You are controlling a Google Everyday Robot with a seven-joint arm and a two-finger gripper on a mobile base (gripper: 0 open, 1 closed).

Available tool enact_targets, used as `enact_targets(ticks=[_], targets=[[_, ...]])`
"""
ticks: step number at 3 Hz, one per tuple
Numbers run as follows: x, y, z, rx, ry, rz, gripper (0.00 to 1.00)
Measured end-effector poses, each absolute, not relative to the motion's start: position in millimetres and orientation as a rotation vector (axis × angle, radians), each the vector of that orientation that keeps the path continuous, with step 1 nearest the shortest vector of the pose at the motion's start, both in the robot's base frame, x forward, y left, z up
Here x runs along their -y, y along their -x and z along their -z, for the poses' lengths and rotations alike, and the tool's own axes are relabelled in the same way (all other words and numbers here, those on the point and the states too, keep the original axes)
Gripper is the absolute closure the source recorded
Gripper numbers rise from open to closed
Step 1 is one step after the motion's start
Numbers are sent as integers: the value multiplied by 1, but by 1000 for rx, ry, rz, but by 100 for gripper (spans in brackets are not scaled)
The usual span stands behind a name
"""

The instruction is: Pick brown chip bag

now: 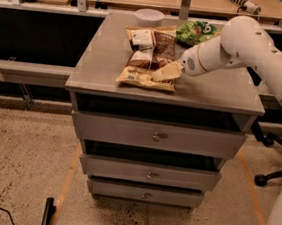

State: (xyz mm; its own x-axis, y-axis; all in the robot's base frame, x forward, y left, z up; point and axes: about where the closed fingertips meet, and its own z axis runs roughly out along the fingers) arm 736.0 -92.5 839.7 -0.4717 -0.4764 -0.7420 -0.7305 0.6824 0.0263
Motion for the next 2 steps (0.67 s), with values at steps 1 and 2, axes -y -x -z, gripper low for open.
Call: enact_targets(ticks=[1, 2], targets=[[92, -736, -845, -2158, 922, -444, 89], [92, -736, -847, -2158, 922, -444, 100]])
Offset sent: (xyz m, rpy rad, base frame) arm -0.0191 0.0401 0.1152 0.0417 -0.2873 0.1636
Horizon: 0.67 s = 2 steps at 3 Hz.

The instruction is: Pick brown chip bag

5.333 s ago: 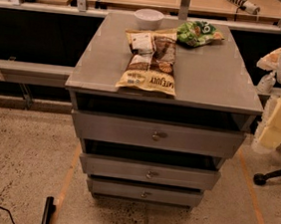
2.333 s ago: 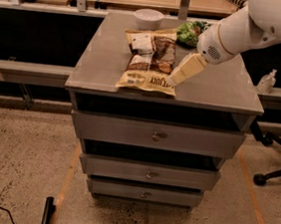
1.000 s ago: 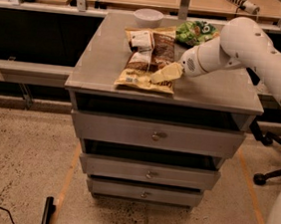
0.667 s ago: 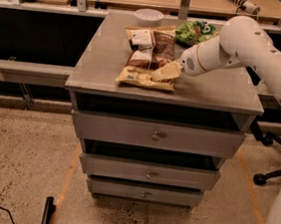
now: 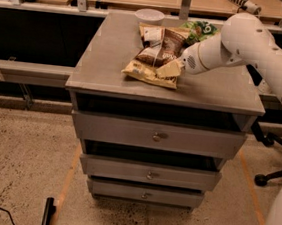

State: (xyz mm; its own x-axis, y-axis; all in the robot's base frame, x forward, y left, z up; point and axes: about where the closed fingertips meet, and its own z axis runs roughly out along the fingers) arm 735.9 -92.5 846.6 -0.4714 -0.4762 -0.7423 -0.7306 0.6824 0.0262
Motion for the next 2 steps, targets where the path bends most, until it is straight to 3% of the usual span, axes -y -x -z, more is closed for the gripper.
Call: enact_targets(ticks=[2], targets=[[53, -718, -939, -1878, 1082, -422, 100]])
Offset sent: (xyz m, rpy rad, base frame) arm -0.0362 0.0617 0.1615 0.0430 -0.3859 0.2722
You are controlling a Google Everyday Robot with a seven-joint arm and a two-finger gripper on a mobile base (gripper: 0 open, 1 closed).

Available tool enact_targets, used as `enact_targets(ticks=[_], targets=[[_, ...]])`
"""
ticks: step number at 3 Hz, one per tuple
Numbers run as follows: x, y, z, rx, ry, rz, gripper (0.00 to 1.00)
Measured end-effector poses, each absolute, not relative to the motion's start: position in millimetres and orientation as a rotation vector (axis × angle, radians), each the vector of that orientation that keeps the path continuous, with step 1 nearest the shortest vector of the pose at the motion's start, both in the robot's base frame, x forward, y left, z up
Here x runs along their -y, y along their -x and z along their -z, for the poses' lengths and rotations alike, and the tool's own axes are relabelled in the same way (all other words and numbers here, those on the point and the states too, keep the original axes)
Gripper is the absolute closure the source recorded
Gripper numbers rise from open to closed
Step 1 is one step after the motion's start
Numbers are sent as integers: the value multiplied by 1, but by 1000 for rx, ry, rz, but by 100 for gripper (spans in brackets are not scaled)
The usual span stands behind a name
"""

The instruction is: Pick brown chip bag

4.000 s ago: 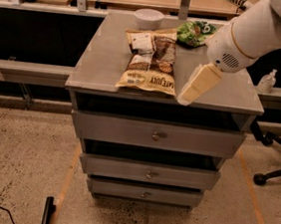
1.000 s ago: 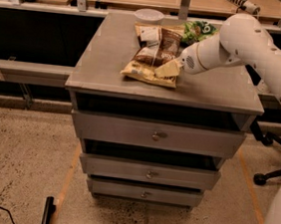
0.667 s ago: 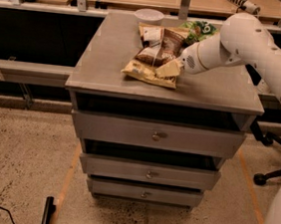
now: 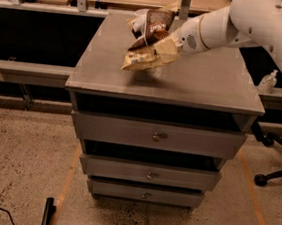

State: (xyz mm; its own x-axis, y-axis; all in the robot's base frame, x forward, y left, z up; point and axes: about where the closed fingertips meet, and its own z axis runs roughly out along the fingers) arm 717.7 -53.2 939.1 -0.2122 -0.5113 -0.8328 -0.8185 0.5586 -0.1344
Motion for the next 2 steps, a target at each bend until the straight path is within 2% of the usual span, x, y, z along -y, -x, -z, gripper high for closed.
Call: enact_targets(ticks=[2], targets=[[34, -710, -974, -1747, 1173, -425, 100]])
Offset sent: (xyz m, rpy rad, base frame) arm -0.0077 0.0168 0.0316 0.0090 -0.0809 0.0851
